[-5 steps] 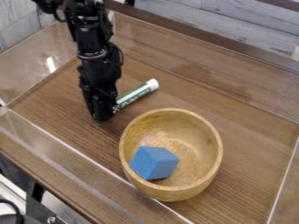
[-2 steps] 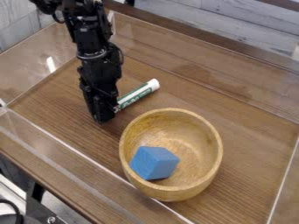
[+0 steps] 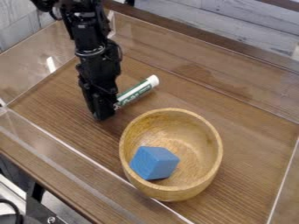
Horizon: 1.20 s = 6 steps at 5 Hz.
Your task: Put the green marker in the brown bowl
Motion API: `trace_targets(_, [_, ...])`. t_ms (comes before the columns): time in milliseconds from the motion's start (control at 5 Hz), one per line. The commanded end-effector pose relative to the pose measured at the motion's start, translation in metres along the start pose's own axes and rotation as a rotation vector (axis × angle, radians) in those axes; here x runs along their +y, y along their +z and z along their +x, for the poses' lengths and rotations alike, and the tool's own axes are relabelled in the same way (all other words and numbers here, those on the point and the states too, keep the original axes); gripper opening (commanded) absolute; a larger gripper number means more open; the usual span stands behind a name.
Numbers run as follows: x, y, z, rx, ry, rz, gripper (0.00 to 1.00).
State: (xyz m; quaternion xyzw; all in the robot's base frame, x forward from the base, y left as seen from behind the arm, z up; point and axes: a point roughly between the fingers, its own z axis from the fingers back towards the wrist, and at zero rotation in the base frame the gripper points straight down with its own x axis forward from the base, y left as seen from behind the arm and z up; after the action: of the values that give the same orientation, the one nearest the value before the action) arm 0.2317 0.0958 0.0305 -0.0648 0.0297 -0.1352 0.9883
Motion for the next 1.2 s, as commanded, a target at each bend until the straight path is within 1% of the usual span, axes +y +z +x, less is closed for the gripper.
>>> trace_targets(0, [0.004, 0.019, 0.003, -0.051, 0.008, 0.035, 0.0])
trace_targets(200, [0.003, 0.02, 0.003, -0.051, 0.011, 0.032, 0.0])
trace_targets(400, [0.0, 0.028, 0.002, -0.047, 0.016, 0.039, 0.0])
trace_targets(600, [-0.01, 0.051, 0.003, -0.052, 0.032, 0.054, 0.0])
trace_targets(800, [-0.02, 0.081, 0.0, -0.071, 0.061, 0.066, 0.0])
trace_targets(1000, [-0.041, 0.1, -0.005, -0.08, 0.074, 0.069, 0.0])
